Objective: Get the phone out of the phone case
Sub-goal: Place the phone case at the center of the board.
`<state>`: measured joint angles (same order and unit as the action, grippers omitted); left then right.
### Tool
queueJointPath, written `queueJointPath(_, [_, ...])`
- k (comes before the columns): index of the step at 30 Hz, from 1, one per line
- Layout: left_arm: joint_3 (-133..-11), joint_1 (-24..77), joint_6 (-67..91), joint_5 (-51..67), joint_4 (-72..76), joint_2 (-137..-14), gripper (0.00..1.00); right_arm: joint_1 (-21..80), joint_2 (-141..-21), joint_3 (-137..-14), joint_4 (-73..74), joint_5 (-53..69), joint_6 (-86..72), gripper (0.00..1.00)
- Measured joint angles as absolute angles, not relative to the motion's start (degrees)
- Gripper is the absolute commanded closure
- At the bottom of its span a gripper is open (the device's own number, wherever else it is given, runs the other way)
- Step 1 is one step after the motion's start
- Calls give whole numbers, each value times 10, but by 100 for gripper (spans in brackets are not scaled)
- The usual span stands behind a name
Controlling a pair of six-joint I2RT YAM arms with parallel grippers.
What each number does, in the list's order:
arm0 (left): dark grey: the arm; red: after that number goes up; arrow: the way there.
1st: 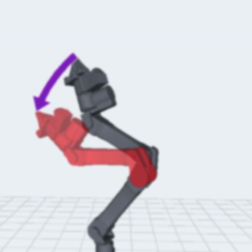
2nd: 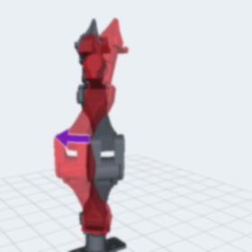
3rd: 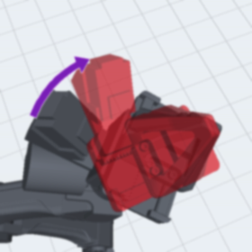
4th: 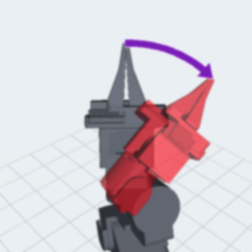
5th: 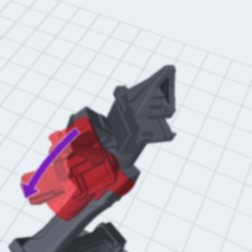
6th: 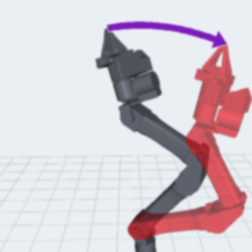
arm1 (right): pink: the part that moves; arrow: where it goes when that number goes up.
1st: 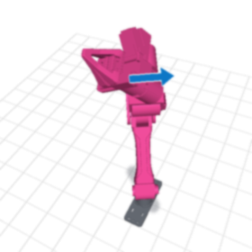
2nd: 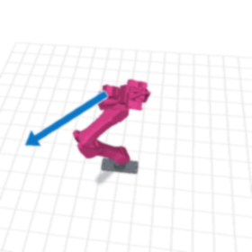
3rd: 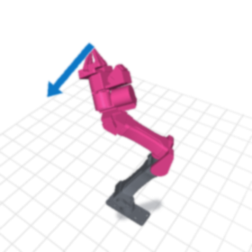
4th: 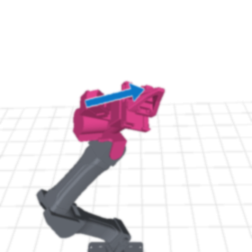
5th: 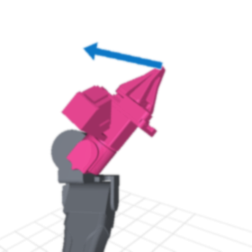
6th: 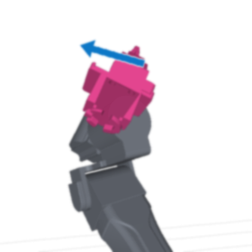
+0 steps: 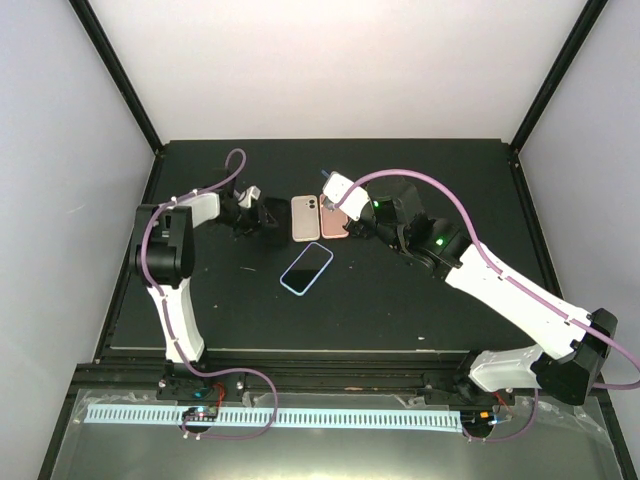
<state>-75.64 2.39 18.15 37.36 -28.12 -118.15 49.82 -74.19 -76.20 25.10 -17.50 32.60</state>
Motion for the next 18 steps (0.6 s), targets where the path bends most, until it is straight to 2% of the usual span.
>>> queueJointPath(9, [-750,28,183,282,-281,-1150,35,498,-742,-762,254,-174,327,99])
queueJointPath(18, [-733,27,179,228,-304,-1079,26,498,-742,-762,253,-174,339,99])
